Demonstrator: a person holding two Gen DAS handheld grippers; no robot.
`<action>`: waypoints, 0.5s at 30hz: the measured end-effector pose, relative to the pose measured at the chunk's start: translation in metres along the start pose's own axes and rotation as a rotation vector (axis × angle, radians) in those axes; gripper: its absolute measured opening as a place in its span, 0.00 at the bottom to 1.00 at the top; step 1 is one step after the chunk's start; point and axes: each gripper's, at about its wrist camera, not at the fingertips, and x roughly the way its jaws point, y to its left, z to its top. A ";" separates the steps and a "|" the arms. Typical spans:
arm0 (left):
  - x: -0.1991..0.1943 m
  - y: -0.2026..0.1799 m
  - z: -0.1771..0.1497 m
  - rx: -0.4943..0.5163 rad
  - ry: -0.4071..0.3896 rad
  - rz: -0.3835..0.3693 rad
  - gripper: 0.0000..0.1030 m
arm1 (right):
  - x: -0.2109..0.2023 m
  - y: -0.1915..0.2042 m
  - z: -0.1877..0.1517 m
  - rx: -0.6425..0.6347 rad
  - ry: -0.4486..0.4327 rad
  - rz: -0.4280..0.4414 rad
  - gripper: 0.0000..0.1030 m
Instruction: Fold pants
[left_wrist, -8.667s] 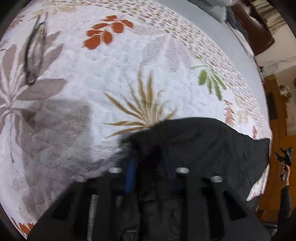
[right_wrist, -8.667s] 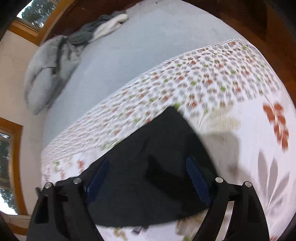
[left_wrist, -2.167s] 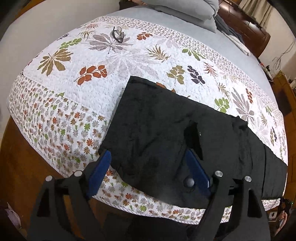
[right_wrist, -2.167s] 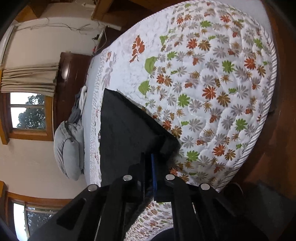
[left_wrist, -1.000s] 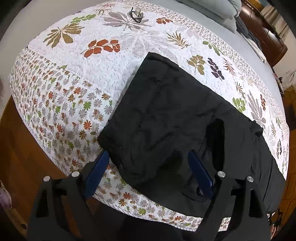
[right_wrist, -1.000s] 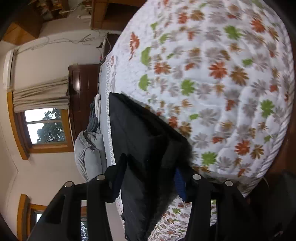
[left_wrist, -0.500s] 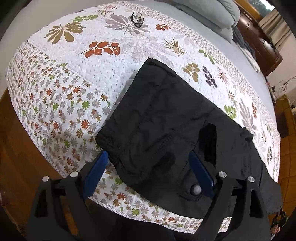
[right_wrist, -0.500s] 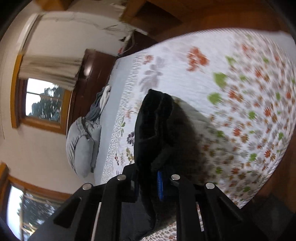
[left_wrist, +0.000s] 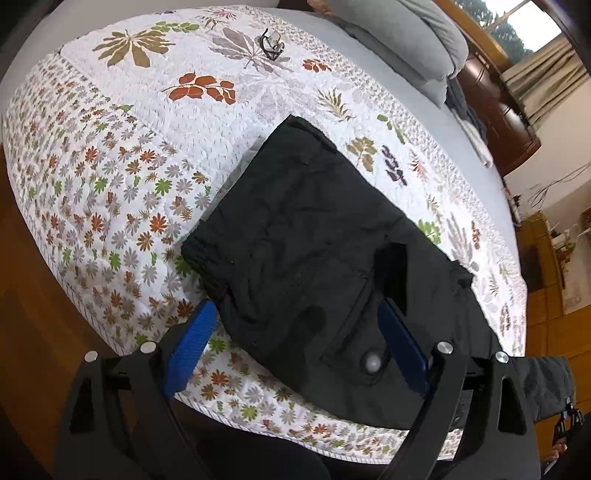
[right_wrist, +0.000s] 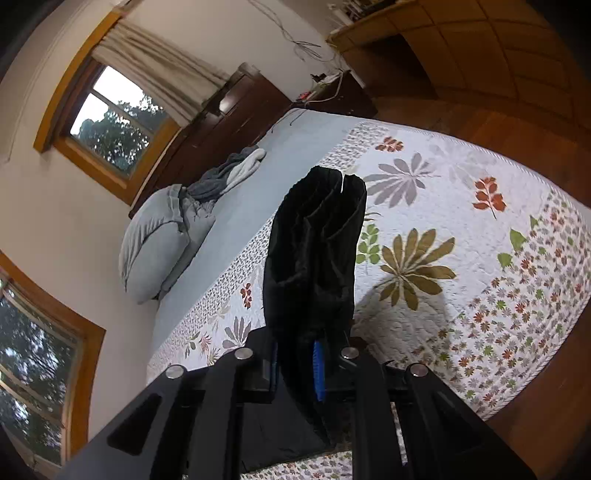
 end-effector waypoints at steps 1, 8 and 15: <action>-0.002 0.001 -0.001 -0.005 -0.005 -0.011 0.86 | 0.000 0.005 -0.001 -0.010 0.001 0.000 0.14; -0.011 0.003 -0.010 0.009 -0.035 -0.036 0.86 | 0.000 0.046 -0.011 -0.078 0.005 -0.004 0.14; -0.017 0.006 -0.017 0.011 -0.075 -0.042 0.86 | 0.002 0.075 -0.022 -0.126 0.011 -0.001 0.14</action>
